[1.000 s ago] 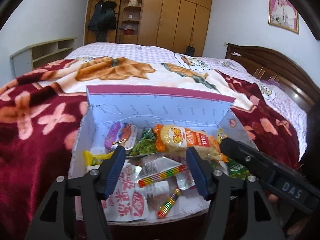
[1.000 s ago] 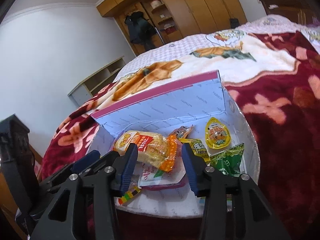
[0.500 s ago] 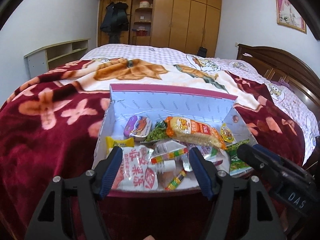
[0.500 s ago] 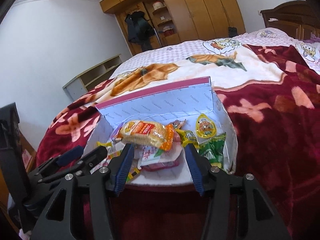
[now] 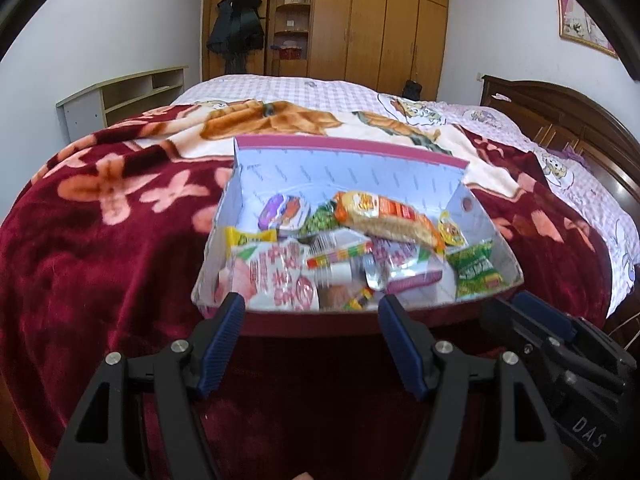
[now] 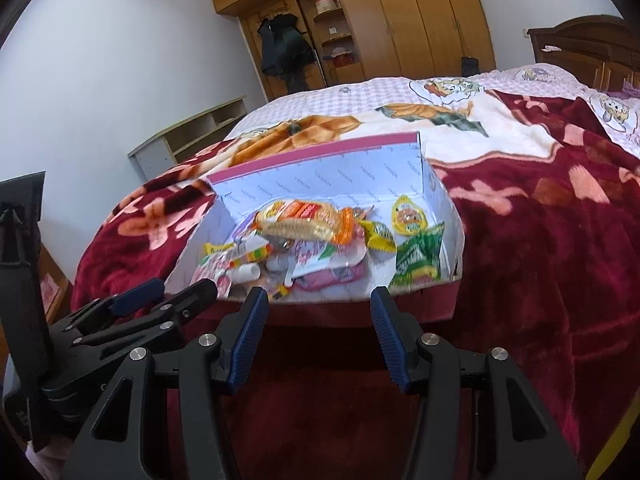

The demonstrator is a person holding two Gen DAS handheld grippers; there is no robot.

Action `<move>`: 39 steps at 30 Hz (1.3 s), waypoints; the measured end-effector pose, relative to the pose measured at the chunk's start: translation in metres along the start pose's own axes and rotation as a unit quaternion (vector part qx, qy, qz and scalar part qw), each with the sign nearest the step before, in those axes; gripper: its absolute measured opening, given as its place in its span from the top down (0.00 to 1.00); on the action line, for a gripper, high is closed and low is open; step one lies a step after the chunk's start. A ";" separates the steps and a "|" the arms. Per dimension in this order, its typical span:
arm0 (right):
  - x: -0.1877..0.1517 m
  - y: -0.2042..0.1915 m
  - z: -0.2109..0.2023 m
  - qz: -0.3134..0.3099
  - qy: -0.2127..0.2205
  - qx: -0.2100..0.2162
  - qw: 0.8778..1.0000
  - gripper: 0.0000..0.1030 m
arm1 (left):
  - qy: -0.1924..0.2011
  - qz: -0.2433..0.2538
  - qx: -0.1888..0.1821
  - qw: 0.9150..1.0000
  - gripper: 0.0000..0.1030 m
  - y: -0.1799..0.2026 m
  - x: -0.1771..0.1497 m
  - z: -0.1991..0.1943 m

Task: Organize snacks
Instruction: 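Withdraw both tools from the filled pink box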

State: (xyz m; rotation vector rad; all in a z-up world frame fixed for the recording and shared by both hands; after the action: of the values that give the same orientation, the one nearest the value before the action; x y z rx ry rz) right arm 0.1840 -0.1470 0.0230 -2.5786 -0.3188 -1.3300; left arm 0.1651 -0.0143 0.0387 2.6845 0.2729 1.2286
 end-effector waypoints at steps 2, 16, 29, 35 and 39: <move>-0.004 -0.001 -0.001 0.000 -0.002 0.000 1.000 0.47 | -0.002 0.000 0.000 1.000 0.29 0.000 -0.004 -0.002; -0.020 0.001 0.000 0.012 -0.014 -0.003 1.000 0.47 | -0.007 0.012 0.014 1.000 0.29 0.004 -0.022 -0.002; -0.024 0.004 0.001 0.022 -0.024 0.001 0.999 0.47 | -0.010 0.010 0.010 1.000 0.30 0.005 -0.024 0.002; -0.026 0.005 0.003 0.027 -0.029 0.002 0.999 0.47 | -0.014 0.008 0.011 1.000 0.30 0.004 -0.024 0.003; -0.026 0.004 0.004 0.026 -0.029 0.001 0.999 0.47 | -0.014 0.007 0.010 1.000 0.30 0.004 -0.024 0.003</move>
State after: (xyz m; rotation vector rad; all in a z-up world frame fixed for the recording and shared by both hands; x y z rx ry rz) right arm 0.1735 -0.1523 -0.0005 -2.6079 -0.2601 -1.2381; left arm 0.1524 -0.0245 0.0201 2.7230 0.2641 1.1981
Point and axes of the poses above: each gripper's, at about its wrist camera, not at the fingertips, and z roughly the way its jaws point, y to its right, x to its top, the point moved 3 cm from there along z, roughly the way its jaws point, and after that the axes turned 13 degrees about -z, right-handed, at the moved point
